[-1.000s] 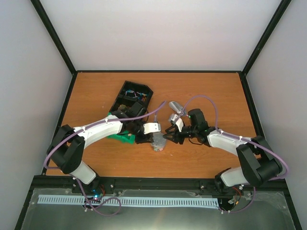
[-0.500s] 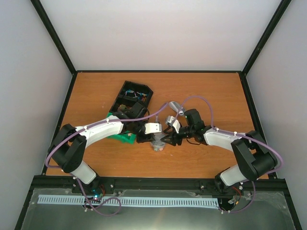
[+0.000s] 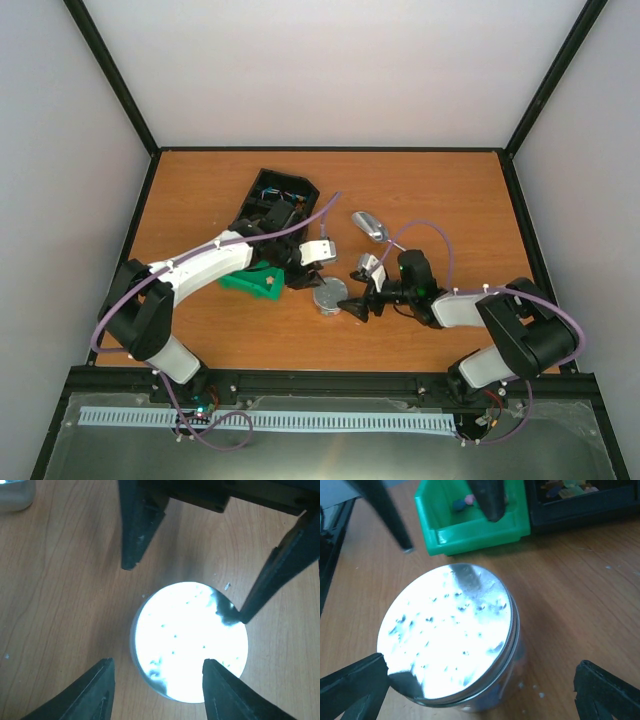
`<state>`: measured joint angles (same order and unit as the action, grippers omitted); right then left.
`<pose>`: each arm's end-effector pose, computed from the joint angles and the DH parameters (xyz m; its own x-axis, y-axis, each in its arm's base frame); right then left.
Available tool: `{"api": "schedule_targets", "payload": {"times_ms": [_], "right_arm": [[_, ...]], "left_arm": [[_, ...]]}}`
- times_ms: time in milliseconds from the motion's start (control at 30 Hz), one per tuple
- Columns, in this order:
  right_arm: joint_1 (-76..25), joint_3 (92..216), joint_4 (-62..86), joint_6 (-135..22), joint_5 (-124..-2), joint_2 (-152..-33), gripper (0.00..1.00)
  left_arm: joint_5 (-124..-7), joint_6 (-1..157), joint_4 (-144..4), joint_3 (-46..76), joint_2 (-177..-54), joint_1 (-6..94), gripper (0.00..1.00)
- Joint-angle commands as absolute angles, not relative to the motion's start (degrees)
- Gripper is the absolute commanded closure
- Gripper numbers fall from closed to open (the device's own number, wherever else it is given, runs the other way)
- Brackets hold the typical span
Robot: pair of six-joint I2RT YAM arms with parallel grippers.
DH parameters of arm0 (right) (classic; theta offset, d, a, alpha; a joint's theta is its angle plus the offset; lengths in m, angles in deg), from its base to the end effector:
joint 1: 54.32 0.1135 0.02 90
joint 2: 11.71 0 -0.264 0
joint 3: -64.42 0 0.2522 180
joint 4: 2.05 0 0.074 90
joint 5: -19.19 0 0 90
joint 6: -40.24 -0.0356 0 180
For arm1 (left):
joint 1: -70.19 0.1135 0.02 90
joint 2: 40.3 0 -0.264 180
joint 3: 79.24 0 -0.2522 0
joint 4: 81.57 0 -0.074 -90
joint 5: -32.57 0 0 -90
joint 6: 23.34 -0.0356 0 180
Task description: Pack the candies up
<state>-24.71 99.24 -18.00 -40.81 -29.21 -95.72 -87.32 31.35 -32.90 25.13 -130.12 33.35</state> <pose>0.1982 0.1398 0.1300 -0.3382 -0.3260 -0.8828 -0.9160 0.3291 0.2294 0.2387 -0.2010 0.2224 -0.1756 0.7577 -0.6286 0.9843 0.1466 -0.0982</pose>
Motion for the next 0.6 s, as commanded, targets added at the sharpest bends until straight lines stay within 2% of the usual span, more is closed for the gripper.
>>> {"api": "schedule_targets", "payload": {"times_ms": [0,133,400,567], "right_arm": [[-25.0,95.2,-30.3,-38.2,-27.0,-95.8,0.0],[-24.8,95.6,-28.3,-38.2,-26.5,-97.2,0.0],[-24.7,96.4,-31.4,-43.3,-23.5,-96.0,0.0],[-22.1,97.1,-21.0,-37.3,-20.9,-95.3,0.0]], "left_arm": [[-89.2,33.9,-31.6,22.8,-128.8,33.8,0.48],[-89.6,33.9,-32.4,24.3,-128.0,33.8,0.44],[-89.5,33.3,-33.5,27.0,-125.6,33.8,0.43],[-89.1,32.3,-33.0,27.3,-126.0,33.8,0.43]]}}
